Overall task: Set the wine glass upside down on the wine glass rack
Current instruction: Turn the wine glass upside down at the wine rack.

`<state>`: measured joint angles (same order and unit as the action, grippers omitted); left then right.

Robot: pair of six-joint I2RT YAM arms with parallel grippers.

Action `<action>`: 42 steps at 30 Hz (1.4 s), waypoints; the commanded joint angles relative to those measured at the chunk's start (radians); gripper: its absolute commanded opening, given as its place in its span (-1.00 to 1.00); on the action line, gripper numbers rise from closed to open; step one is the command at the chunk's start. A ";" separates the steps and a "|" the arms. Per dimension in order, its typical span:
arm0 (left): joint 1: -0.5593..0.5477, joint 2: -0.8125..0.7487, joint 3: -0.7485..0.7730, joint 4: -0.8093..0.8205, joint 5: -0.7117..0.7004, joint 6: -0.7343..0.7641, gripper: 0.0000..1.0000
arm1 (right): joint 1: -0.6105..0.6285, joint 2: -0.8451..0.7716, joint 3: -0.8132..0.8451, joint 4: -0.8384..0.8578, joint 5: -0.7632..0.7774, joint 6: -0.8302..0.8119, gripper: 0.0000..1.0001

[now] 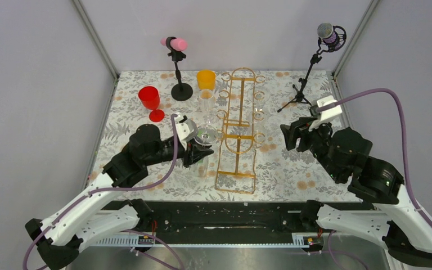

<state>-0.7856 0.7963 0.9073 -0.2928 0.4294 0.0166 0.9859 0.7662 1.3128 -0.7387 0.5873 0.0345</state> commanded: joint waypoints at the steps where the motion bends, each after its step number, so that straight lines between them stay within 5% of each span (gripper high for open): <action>1: 0.010 0.013 0.015 0.098 0.002 0.045 -1.00 | -0.010 -0.024 0.013 0.003 0.056 0.051 0.32; 13: 0.044 0.105 0.044 0.110 0.021 0.092 -1.00 | -0.010 -0.107 -0.025 -0.098 0.046 0.206 0.31; 42: 0.059 0.229 0.142 0.060 0.120 0.124 -1.00 | -0.008 -0.224 -0.191 -0.132 0.043 0.266 0.32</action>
<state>-0.7311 1.0225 1.0000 -0.2691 0.5194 0.1093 0.9844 0.5541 1.1313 -0.8818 0.6266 0.2745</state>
